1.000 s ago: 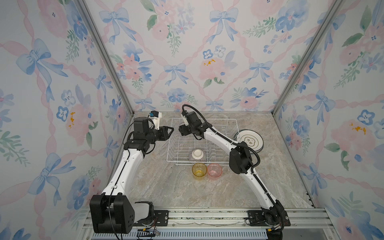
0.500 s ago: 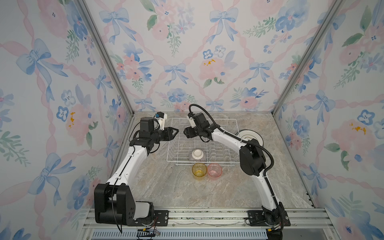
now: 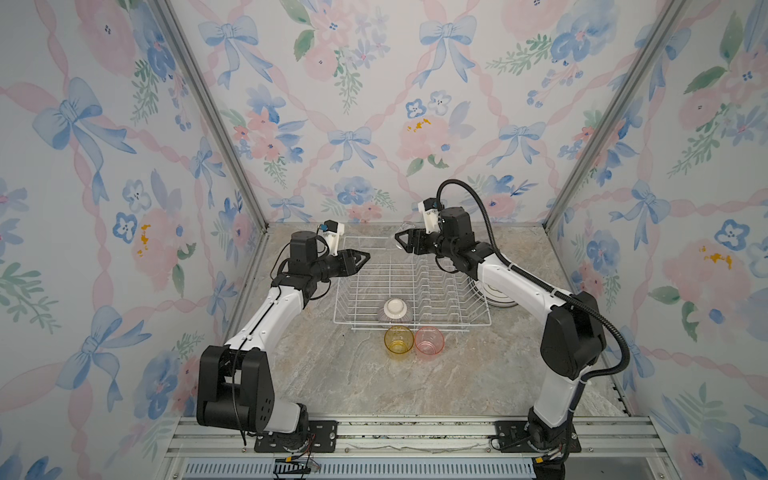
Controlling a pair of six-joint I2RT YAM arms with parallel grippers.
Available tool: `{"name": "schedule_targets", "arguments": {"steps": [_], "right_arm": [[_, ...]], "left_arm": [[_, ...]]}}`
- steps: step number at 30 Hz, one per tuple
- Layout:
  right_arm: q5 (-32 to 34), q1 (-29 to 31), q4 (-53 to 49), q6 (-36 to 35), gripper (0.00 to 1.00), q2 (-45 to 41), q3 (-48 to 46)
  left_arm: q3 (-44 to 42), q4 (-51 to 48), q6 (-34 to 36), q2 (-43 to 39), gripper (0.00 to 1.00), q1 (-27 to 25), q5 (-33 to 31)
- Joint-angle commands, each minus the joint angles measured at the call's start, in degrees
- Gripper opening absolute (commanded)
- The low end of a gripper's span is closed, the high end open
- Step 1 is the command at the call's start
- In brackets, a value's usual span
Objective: Unload the mixed dishes from the dish rack
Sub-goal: 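Lift the clear glass toward the left gripper while the left gripper opens toward it, then close the left gripper on the clear glass held by the right gripper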
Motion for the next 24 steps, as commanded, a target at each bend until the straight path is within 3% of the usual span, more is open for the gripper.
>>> {"name": "schedule_targets", "arguments": {"steps": [1,9,24], "right_arm": [[-5.4,0.0,7.2,4.7,0.3,-2.8,-3.2],[-11.8,-2.4,19.0,15.0,0.28,-4.9,-7.8],[-14.5,-2.4,29.9,23.5,0.28,-3.7,-9.6]], "left_arm": [[-1.8,13.7,-8.7,1.2,0.46,-1.3,7.2],[-2.9,27.9,-18.1,4.4,0.46,-2.0,11.2],[-3.6,34.1,-21.5,5.9,0.46,-2.0,11.7]]}}
